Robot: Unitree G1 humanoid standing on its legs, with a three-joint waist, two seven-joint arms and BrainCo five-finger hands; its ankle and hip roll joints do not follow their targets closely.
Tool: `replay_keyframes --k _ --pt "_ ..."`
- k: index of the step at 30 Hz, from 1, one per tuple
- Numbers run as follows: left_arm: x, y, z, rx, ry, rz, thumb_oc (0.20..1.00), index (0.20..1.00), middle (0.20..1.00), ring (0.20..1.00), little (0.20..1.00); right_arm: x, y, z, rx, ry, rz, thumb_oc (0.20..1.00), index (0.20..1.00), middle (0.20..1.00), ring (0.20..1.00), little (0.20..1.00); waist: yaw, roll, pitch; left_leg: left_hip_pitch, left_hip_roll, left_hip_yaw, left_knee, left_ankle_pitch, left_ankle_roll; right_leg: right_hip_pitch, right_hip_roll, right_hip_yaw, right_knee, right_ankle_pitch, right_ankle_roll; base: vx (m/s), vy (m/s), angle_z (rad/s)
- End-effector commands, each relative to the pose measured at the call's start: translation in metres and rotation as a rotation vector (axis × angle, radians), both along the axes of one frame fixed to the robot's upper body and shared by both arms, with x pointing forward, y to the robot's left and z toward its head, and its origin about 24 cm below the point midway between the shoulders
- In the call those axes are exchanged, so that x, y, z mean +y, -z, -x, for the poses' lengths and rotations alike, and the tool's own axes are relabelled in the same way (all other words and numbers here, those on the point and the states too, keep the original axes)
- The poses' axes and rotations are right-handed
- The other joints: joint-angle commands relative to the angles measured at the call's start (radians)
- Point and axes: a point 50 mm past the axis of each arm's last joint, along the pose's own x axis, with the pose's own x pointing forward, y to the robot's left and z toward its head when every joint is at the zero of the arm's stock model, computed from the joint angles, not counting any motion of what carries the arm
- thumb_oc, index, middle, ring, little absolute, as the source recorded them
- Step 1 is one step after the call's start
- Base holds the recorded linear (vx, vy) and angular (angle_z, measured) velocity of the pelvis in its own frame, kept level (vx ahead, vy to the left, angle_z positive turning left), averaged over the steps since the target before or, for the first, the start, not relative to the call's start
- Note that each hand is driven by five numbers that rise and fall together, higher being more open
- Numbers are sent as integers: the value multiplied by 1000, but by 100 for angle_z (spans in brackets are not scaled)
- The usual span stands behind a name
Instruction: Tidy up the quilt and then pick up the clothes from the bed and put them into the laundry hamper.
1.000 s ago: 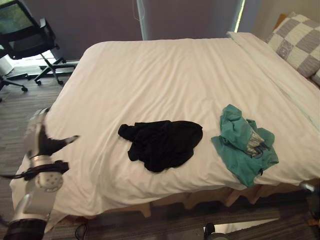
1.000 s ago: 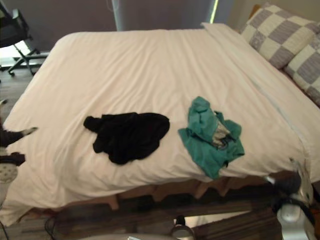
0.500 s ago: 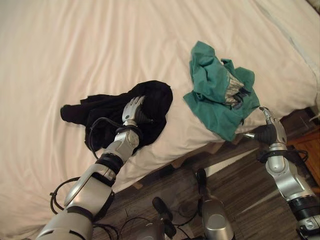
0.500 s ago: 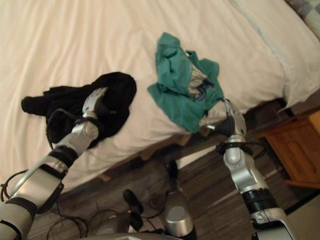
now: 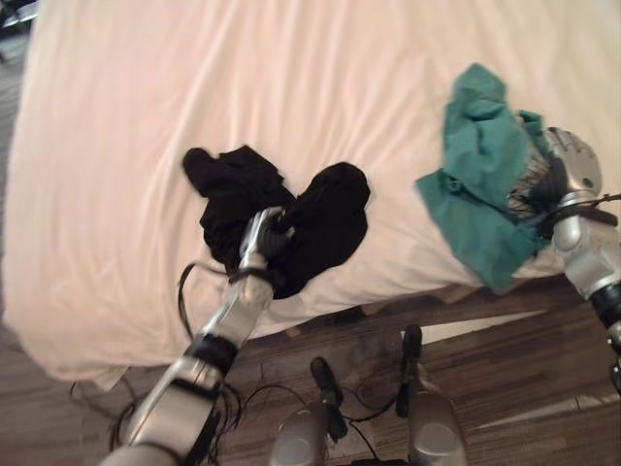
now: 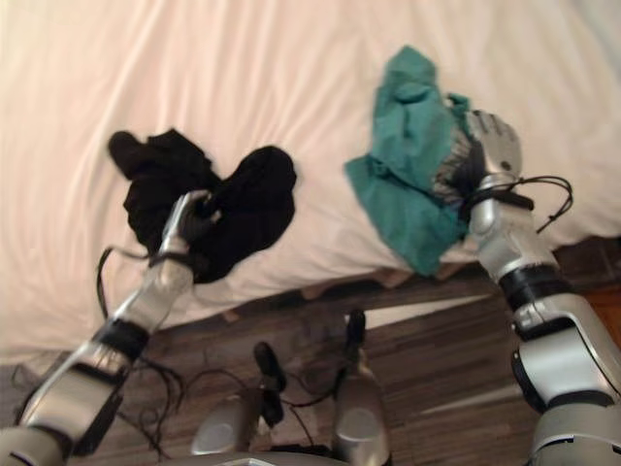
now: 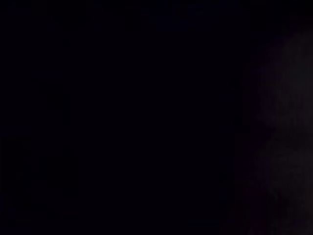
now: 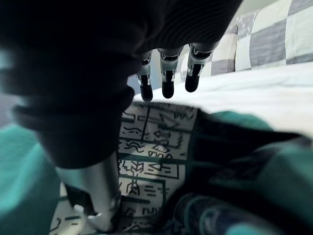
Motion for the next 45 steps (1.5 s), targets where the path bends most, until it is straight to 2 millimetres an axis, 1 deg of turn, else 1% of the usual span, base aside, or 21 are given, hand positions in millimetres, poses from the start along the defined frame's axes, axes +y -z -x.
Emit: replay_keyframes --k 1,2,3,4,5,7,9,12,14,15,17,21,23,24,28,34,35,38,40,43,45 --pt "102 113 113 613 -330 -34 200 200 200 200 200 -12 13 -11 75 107 -264 1000 1000 1000 1000 1000 66 -39 14 -115 69 -48 104 25 -119 -119 -169 47 244 -161 124 -27 -19 23" --pt "102 113 113 614 -331 -34 200 200 200 200 200 -11 13 -11 75 106 -264 1000 1000 1000 1000 1000 65 -40 13 -116 69 -49 105 25 -119 -119 -169 46 244 -162 124 44 -22 24" --pt "104 116 124 635 -322 24 200 200 200 200 200 -25 45 -1 193 186 -347 272 272 272 272 272 83 -21 10 -106 66 -69 109 7 -126 -100 -175 34 256 -185 134 60 -4 21" --pt "104 116 125 636 -323 24 200 200 200 200 200 -25 45 -2 194 185 -348 200 200 200 200 200 81 -22 10 -105 66 -70 109 6 -126 -98 -176 33 257 -186 135 -9 2 29" --pt "106 114 132 638 -319 79 200 200 200 200 200 -26 74 7 268 204 -439 200 200 200 200 200 85 -17 7 -107 65 -69 112 19 -114 -84 -179 13 246 -169 126 2 9 26" --pt "107 115 137 646 -321 107 200 200 200 200 200 -22 90 11 307 195 -479 200 200 200 200 200 86 -19 -2 -98 62 -74 112 14 -110 -69 -180 6 239 -168 128 -3 34 28" --pt "102 117 147 664 -294 167 200 200 200 200 200 7 152 36 394 101 -615 200 200 200 200 200 78 -37 -37 -52 45 -77 98 -10 -95 -19 -177 -9 208 -155 137 56 111 24" --pt "98 120 151 684 -279 204 200 200 200 200 200 29 184 62 420 11 -735 200 200 200 200 200 64 -61 -66 -14 27 -73 68 -20 -81 11 -180 -25 185 -138 146 82 103 5" --pt "89 126 152 705 -256 263 200 200 200 200 200 52 220 100 510 -69 -871 200 200 200 200 200 39 -97 -106 29 5 -71 11 -18 -69 39 -184 -32 163 -101 164 107 109 4" --pt "80 128 148 703 -238 318 200 200 200 200 200 70 247 139 627 -124 -979 200 200 200 200 200 22 -121 -145 64 -8 -78 -38 -13 -65 63 -185 -39 154 -92 172 108 110 24" --pt "68 128 147 685 -214 393 200 200 200 200 200 82 266 177 708 -137 -1103 200 200 200 200 200 6 -138 -170 84 -14 -90 -51 -17 -60 74 -182 -35 167 -89 177 62 96 34" --pt "55 131 150 681 -199 472 200 200 200 200 200 95 284 213 798 -125 -1226 200 200 200 200 200 -7 -159 -190 100 -17 -120 -52 -23 -52 77 -156 17 227 -108 171 24 41 29" --pt "50 136 154 697 -220 511 200 200 200 200 200 105 288 219 794 -126 -1308 200 200 200 200 200 -27 -161 -198 101 -19 -154 -52 -18 -44 53 -58 155 256 -156 153 9 14 46" --pt "48 146 162 739 -257 551 200 200 200 200 200 114 288 215 769 -139 -1358 200 200 200 200 200 -30 -151 -206 97 -29 -206 -52 -10 -38 62 46 276 237 -229 132 -8 33 46" --pt "48 154 173 762 -316 569 200 200 200 200 200 130 283 194 716 -185 -1394 200 200 200 200 200 2 -144 -228 82 -46 -265 -52 -3 -32 111 60 265 182 -248 100 -21 -37 74" --pt "53 153 172 699 -426 609 200 200 200 200 200 147 272 152 729 -282 -1183 200 200 200 200 200 138 -106 -244 14 -54 -389 -52 46 -89 221 24 38 34 -247 96 -58 -90 96" --pt "50 152 165 687 -426 607 200 200 200 200 200 137 267 144 689 -264 -1123 200 200 200 200 200 142 -102 -237 -23 -38 -341 -35 65 -102 235 0 -44 26 -248 100 -222 -6 169" --pt "50 150 159 659 -466 600 200 200 200 200 200 130 259 128 595 -199 -1124 200 200 200 200 200 134 -107 -230 -32 85 35 70 39 -90 267 -38 -196 31 -258 99 -212 78 250" --pt "53 155 165 681 -513 592 200 200 200 200 200 125 262 131 566 -148 -1146 200 200 200 200 200 130 -117 -241 -14 148 153 137 17 -88 299 -63 -303 49 -259 83 -175 142 268" --pt "54 161 172 724 -536 563 200 200 200 200 200 116 271 142 580 -76 -1144 200 200 200 200 200 124 -113 -263 8 155 172 141 13 -89 324 -78 -380 79 -264 75 17 158 175" --pt "53 167 182 775 -533 520 200 200 200 200 200 106 291 165 643 43 -1138 200 200 200 200 200 134 -122 -275 25 65 115 91 -27 -45 292 -172 -433 305 -219 116 196 392 133"
